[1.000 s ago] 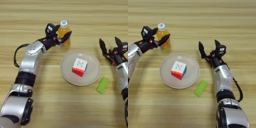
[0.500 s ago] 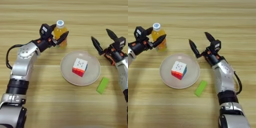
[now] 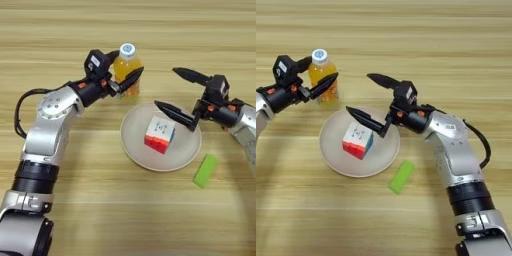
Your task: Move the objects on the table
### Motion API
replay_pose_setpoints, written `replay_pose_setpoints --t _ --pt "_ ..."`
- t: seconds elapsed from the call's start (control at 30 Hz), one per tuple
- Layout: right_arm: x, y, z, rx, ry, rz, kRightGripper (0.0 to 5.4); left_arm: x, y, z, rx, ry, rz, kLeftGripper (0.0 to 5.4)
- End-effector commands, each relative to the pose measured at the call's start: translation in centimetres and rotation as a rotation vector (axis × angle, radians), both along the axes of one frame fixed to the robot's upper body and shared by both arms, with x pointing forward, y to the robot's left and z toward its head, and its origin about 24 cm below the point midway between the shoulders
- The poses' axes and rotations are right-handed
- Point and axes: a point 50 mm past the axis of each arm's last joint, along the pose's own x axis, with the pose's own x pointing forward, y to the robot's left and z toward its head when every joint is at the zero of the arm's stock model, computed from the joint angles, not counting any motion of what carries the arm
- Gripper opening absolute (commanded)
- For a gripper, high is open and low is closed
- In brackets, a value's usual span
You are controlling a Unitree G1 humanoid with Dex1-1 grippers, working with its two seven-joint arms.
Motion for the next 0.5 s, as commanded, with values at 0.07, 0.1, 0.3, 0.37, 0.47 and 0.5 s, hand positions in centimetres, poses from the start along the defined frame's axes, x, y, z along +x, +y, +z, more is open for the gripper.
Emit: replay_pose_setpoints --t 0.07,0.1,0.3,0.37,0.47,0.5 --pt "0.6 1.1 0.6 -0.03 -0.008 0.028 5.4 -0.7 -0.6 0.9 0.001 -0.033 -0.058 3.43" --pt "0.7 1.2 0.6 -0.032 -0.005 0.028 5.4 -0.9 -0.7 0.9 0.003 -0.034 -0.067 3.43" --pt "1.6 1.8 0.6 -0.053 -0.006 -0.036 5.4 -1.7 -1.4 0.6 0.014 -0.021 -0.113 3.43" --pt "1.7 2.1 0.6 -0.064 -0.013 -0.046 5.4 -2.0 -1.7 0.4 0.019 -0.014 -0.131 3.43" --pt "1.6 2.7 0.5 -0.082 -0.018 -0.037 5.4 -2.5 -2.1 0.4 0.022 -0.013 -0.157 3.43" --pt "1.5 2.9 0.5 -0.087 -0.02 -0.032 5.4 -2.6 -2.2 0.4 0.024 -0.013 -0.163 3.43"
